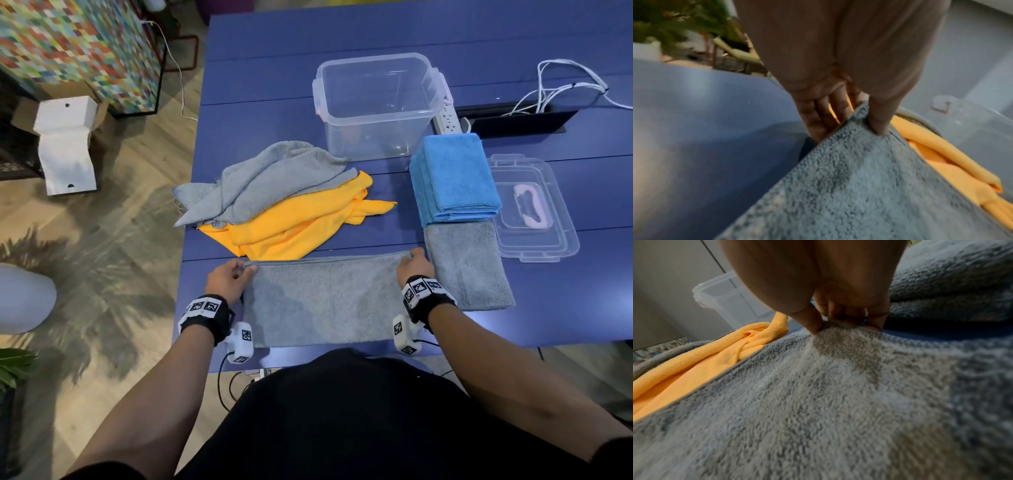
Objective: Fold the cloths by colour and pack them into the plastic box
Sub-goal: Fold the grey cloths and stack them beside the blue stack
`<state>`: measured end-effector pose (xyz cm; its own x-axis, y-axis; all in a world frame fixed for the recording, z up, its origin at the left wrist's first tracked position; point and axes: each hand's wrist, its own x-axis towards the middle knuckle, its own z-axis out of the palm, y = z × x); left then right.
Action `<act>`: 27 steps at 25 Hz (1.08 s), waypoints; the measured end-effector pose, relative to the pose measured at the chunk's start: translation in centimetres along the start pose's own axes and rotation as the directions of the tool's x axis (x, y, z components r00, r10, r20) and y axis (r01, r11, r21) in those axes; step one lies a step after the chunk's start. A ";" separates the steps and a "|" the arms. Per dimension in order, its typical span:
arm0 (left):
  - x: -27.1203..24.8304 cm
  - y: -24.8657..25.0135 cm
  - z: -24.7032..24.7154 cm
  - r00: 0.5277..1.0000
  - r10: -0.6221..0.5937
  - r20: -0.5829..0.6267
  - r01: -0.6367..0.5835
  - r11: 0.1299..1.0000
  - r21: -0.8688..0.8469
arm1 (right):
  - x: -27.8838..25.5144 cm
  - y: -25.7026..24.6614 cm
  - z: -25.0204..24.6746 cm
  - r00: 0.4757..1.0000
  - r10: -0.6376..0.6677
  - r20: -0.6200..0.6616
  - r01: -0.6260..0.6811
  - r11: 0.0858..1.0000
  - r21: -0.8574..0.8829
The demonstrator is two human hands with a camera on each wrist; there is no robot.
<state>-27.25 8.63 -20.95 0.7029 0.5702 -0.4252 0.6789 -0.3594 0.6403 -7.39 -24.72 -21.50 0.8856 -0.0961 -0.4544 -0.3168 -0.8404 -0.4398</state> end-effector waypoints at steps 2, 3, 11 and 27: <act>0.2 -0.6 0.0 1.000 -0.020 -0.018 0.021 0.998 0.051 | 0.1 -0.1 0.0 1.000 0.002 0.013 -0.001 1.000 -0.019; 0.2 -0.7 0.3 0.999 -0.025 -0.032 0.027 0.998 0.064 | -0.1 -0.2 -0.1 1.000 0.000 0.020 0.001 0.999 -0.034; -0.2 0.5 1.6 0.988 -0.123 -0.090 0.128 0.990 0.052 | -1.5 -0.1 0.2 0.922 -0.339 -0.189 0.297 0.930 -0.219; -3.2 -1.4 2.4 0.988 -0.154 0.007 0.151 0.975 0.163 | -2.1 0.0 1.9 0.890 -0.451 0.073 0.450 0.841 -0.300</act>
<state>-29.93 5.56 -22.05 0.5914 0.6134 -0.5234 0.8025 -0.3847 0.4560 -9.85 -23.54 -22.01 0.9060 0.3320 -0.2626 0.2344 -0.9100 -0.3419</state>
